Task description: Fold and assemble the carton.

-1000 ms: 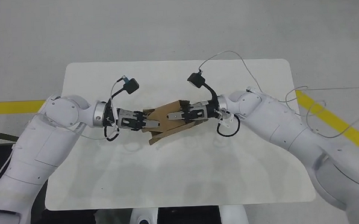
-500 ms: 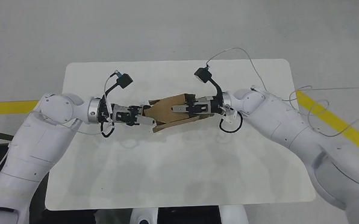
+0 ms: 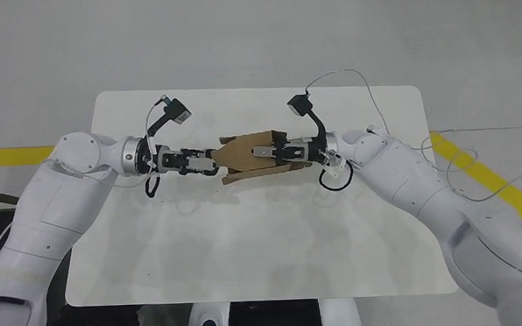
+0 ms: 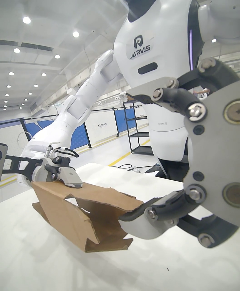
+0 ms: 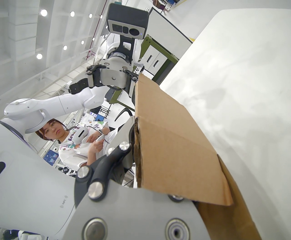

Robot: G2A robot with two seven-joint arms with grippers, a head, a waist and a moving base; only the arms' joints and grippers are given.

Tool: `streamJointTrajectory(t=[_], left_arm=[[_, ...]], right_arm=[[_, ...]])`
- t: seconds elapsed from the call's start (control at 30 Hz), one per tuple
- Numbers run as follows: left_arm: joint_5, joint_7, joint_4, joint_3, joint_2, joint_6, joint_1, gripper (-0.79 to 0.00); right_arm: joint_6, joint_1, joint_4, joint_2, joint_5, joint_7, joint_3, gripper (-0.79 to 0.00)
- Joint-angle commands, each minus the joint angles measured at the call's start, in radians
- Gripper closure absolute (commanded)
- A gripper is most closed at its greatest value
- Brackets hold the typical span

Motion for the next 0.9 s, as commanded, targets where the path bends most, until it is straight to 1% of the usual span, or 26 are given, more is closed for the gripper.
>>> streamJointTrajectory(t=[0.0, 0.17, 0.43, 0.63, 0.77, 0.87], left_arm=[[-0.014, -0.007, 0.004, -0.003, -0.003, 0.01, -0.002, -0.785], [-0.054, -0.024, 0.004, -0.01, -0.01, 0.037, -0.005, -0.785], [-0.061, -0.017, -0.013, -0.011, -0.023, 0.048, -0.005, -0.785], [-0.067, -0.017, -0.018, -0.018, -0.03, 0.054, -0.003, -0.785], [0.002, 0.01, -0.001, -0.032, -0.029, 0.025, -0.003, -0.785], [0.002, 0.01, -0.001, -0.032, -0.029, 0.025, -0.003, -0.785]], right_arm=[[0.0, -0.005, 0.001, -0.005, -0.012, 0.0, 0.013, 0.0], [0.0, -0.015, 0.011, -0.017, -0.04, 0.0, 0.042, 0.0], [0.0, -0.032, 0.0, -0.044, -0.073, 0.0, 0.081, 0.0], [0.0, -0.039, 0.027, -0.068, -0.096, 0.0, 0.103, 0.0], [0.0, -0.039, 0.048, -0.072, -0.105, 0.0, 0.111, 0.0], [0.0, -0.039, 0.048, -0.072, -0.105, 0.0, 0.111, 0.0]])
